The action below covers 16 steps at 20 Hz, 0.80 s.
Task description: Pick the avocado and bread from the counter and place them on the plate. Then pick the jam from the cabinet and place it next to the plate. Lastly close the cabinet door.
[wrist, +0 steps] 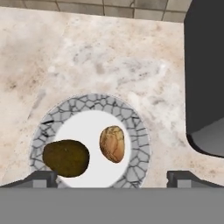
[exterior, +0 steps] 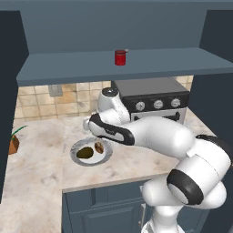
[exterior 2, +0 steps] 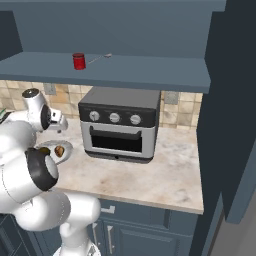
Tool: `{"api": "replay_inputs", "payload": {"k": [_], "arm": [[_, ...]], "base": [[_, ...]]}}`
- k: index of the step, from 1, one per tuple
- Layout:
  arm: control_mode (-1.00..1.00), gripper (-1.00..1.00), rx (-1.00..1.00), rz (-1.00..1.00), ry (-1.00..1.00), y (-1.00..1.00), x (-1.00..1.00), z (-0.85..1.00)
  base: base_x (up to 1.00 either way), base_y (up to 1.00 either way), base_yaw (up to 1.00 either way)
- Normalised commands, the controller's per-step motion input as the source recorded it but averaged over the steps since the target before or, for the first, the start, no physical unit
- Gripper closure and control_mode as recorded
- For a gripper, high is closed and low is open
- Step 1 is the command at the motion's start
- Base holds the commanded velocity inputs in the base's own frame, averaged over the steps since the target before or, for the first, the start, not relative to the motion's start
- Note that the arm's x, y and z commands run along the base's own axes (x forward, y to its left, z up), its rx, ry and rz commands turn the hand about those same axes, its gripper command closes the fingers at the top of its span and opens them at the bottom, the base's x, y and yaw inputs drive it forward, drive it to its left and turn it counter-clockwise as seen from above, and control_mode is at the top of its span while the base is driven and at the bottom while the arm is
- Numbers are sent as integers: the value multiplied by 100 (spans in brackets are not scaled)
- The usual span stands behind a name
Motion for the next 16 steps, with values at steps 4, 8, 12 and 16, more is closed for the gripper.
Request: {"api": "replay_inputs", "payload": {"k": [4, 8, 12, 16], "arm": [[-100, -100, -1, 0, -5, -13, -14, 39], [-100, -100, 0, 0, -5, -16, -16, 39], [-100, -100, -1, 0, 0, -11, -13, 42], [-100, -100, -2, 0, -1, -8, -11, 45]], "base": [[0, 0, 0], [0, 0, 0], [0, 0, 0], [0, 0, 0]]}}
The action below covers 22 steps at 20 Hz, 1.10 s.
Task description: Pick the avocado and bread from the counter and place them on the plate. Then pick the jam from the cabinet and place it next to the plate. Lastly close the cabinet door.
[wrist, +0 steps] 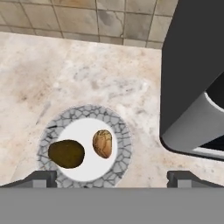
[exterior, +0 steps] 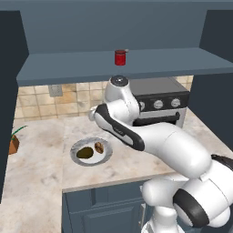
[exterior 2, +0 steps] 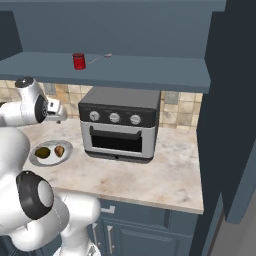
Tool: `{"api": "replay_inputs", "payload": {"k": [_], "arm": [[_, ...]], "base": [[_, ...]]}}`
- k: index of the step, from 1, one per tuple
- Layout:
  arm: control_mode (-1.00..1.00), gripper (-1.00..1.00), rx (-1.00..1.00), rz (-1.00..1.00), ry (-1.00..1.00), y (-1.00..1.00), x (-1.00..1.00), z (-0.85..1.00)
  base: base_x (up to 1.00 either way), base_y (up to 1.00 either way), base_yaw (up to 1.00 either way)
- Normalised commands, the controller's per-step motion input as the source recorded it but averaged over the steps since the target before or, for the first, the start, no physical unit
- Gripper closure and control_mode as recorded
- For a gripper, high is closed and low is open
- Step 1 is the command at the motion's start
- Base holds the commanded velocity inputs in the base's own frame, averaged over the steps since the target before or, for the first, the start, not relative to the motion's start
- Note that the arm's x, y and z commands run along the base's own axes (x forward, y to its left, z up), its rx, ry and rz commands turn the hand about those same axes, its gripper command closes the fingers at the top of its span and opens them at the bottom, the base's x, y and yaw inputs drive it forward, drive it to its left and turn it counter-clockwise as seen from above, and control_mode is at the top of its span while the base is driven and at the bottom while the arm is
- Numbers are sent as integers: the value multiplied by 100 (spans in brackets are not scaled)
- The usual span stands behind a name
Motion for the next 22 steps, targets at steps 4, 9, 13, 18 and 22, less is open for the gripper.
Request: {"api": "replay_inputs", "payload": {"k": [4, 9, 13, 18, 22], "arm": [[-100, -100, -4, 0, -2, -7, -6, 44], [-100, -100, -6, 0, 0, -8, -5, 44], [-100, -100, -4, 0, -6, -9, -6, 41], [-100, -100, -1, 0, -13, -6, -4, 40], [-100, -100, 0, 0, -21, -5, -5, 38]], "base": [[0, 0, 0], [0, 0, 0], [0, 0, 0], [0, 0, 0], [0, 0, 0]]}}
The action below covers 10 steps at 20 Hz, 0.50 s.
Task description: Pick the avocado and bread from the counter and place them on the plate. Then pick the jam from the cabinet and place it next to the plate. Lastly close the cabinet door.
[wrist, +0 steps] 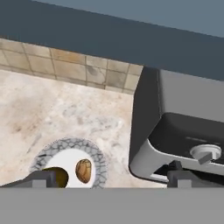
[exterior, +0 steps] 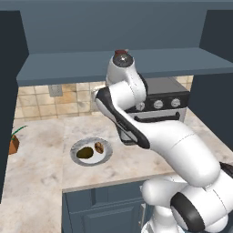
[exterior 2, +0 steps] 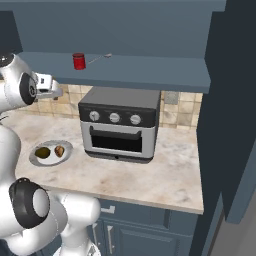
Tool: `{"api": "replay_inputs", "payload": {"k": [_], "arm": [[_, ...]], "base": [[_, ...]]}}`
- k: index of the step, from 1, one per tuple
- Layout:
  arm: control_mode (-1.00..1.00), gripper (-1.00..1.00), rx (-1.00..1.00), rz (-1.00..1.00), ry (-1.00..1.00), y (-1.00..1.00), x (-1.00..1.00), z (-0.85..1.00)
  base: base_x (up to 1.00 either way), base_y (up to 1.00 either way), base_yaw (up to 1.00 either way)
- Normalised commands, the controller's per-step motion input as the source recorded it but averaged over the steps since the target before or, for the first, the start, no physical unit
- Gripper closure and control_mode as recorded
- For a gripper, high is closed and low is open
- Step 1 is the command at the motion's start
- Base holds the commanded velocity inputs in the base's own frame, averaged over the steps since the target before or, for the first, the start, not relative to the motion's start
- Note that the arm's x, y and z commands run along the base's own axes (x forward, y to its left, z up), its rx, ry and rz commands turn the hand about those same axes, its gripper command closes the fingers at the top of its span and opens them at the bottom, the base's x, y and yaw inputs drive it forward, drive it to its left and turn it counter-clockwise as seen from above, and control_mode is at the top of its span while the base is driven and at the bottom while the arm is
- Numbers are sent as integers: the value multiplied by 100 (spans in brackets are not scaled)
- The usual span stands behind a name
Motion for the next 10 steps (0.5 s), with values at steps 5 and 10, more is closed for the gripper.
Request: {"api": "replay_inputs", "payload": {"k": [5, 10], "arm": [[-100, -100, 0, 0, -33, -7, -9, 32], [-100, -100, 0, -1, -29, -9, -4, 37]], "base": [[0, 0, 0], [0, 0, 0]]}}
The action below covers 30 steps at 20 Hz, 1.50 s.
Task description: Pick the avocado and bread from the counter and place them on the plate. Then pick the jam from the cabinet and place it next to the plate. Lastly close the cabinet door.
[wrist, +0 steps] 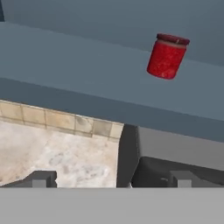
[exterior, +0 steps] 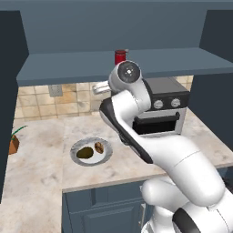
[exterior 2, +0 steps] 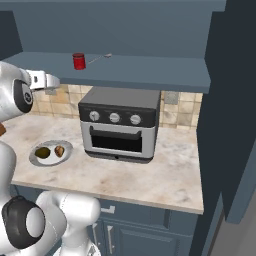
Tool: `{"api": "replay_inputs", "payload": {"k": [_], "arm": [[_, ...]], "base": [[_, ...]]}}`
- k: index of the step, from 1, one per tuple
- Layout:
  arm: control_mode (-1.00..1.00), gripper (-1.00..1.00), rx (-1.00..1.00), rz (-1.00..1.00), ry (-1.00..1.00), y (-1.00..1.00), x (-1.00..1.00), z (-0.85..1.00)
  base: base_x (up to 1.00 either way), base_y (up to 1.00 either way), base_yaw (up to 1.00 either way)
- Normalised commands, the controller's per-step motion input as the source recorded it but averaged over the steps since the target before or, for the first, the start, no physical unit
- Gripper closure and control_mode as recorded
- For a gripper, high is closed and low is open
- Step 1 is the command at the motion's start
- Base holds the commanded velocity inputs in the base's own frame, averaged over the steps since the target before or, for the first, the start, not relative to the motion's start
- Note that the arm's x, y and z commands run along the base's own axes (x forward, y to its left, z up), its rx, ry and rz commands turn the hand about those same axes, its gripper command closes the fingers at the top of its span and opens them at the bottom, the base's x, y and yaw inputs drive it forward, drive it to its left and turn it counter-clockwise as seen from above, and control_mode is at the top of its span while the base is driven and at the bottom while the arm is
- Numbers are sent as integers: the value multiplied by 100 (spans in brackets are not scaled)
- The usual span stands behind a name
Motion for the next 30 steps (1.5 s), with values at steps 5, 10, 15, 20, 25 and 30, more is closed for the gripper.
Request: {"api": "replay_inputs", "payload": {"k": [5, 10, 15, 20, 25, 30], "arm": [[-100, -100, 0, -5, -3, -7, 0, 43], [-100, -100, 0, -8, 3, -6, 0, 42], [-100, -100, 0, -7, 8, -5, 0, 31], [-100, -100, 0, -7, 8, -13, 13, 11], [-100, -100, 0, -6, 4, -13, 22, 3], [-100, -100, 0, -5, 0, -11, 22, 0]], "base": [[0, 0, 0], [0, 0, 0], [0, 0, 0], [0, 0, 0], [0, 0, 0], [0, 0, 0]]}}
